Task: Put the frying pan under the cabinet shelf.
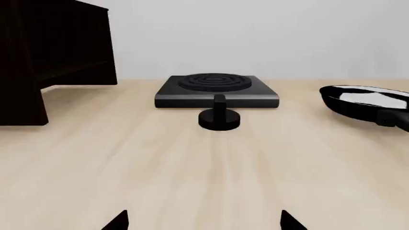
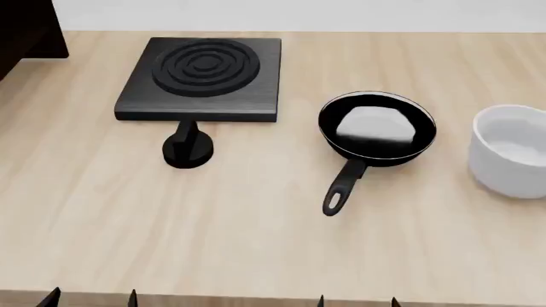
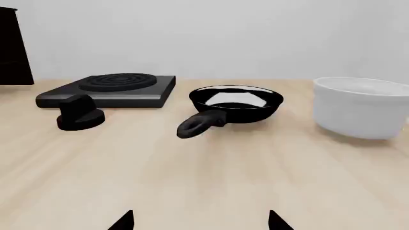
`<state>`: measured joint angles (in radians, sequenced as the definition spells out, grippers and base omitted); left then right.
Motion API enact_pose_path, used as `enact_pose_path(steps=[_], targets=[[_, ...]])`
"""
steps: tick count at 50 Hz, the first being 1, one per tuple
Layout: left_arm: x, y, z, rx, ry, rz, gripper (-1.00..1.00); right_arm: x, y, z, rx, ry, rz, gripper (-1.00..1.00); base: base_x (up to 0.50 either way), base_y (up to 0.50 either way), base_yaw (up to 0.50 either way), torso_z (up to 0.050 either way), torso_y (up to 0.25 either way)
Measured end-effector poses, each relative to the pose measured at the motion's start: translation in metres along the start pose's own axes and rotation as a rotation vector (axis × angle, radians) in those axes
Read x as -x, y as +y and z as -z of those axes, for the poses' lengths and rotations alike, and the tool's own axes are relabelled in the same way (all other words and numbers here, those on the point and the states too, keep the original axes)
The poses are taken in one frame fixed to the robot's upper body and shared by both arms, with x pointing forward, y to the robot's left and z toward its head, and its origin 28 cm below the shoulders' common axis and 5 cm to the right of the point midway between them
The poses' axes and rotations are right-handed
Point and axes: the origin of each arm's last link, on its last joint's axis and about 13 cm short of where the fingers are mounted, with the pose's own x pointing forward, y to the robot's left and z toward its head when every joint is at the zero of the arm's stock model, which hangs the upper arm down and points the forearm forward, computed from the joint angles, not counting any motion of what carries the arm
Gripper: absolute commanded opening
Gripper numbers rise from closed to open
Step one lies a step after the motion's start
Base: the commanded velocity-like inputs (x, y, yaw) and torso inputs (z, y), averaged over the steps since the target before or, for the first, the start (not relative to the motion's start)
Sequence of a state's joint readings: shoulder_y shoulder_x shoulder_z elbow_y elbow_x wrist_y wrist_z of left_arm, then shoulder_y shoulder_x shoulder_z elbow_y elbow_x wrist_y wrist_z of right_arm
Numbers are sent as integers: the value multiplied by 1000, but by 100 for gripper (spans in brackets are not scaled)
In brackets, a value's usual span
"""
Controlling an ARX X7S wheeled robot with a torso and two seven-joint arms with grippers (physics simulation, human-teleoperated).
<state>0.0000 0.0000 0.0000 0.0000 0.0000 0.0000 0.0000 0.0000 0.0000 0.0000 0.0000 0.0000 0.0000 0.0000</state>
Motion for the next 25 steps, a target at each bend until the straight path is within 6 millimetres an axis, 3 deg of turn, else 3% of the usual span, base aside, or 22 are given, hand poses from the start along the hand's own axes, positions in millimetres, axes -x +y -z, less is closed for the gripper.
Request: enact_pose_path(steps=[2, 13, 25], targets=[[-4, 0, -5, 0, -14, 0, 100, -4, -6, -5, 0, -14, 27, 100, 0, 0, 0, 0, 0], [2, -1, -2, -11, -17, 0, 100, 0, -1, -3, 7, -13, -12, 100, 0, 0, 0, 0, 0], [6, -1, -4, -23, -63, 2, 100, 0, 1, -3, 8, -24, -42, 100, 0, 0, 0, 50, 0]])
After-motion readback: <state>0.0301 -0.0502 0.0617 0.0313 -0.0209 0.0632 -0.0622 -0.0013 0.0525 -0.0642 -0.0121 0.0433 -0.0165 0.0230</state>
